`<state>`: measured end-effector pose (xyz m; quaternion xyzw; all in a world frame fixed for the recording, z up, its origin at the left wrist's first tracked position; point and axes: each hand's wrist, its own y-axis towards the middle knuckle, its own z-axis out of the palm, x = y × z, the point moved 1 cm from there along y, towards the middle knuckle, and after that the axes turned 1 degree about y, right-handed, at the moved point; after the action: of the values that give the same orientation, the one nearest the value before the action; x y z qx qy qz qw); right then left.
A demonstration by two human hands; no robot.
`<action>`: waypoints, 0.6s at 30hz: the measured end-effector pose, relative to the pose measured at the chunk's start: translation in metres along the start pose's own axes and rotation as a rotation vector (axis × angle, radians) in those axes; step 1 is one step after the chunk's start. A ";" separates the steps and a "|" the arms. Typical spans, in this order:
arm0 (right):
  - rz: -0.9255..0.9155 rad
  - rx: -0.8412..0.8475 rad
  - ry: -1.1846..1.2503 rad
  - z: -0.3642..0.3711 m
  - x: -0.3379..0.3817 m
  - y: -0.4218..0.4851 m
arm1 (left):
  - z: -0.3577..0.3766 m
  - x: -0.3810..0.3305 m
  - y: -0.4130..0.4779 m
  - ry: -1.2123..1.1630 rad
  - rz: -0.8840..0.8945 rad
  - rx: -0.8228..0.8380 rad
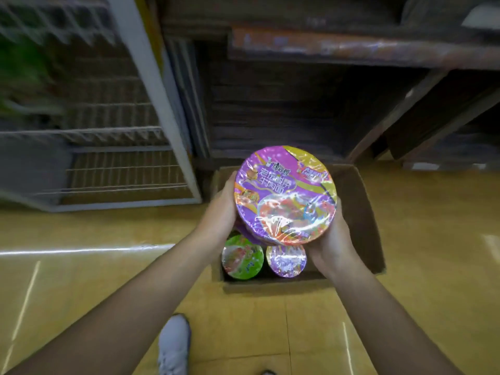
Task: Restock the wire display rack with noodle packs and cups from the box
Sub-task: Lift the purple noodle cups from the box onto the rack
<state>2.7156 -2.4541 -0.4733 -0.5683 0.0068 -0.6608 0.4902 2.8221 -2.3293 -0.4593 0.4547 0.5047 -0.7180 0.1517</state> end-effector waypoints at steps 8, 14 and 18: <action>0.083 0.155 -0.139 0.126 0.057 -0.110 | -0.084 -0.098 -0.141 -0.043 0.121 -0.213; 0.129 0.281 -0.271 0.210 0.061 -0.160 | -0.151 -0.140 -0.208 -0.166 0.090 -0.341; 0.140 0.330 -0.300 0.271 0.037 -0.164 | -0.214 -0.150 -0.216 -0.228 0.051 -0.408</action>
<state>2.8205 -2.2450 -0.2573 -0.5705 -0.1348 -0.5255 0.6166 2.8637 -2.0847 -0.2280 0.3432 0.6073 -0.6439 0.3145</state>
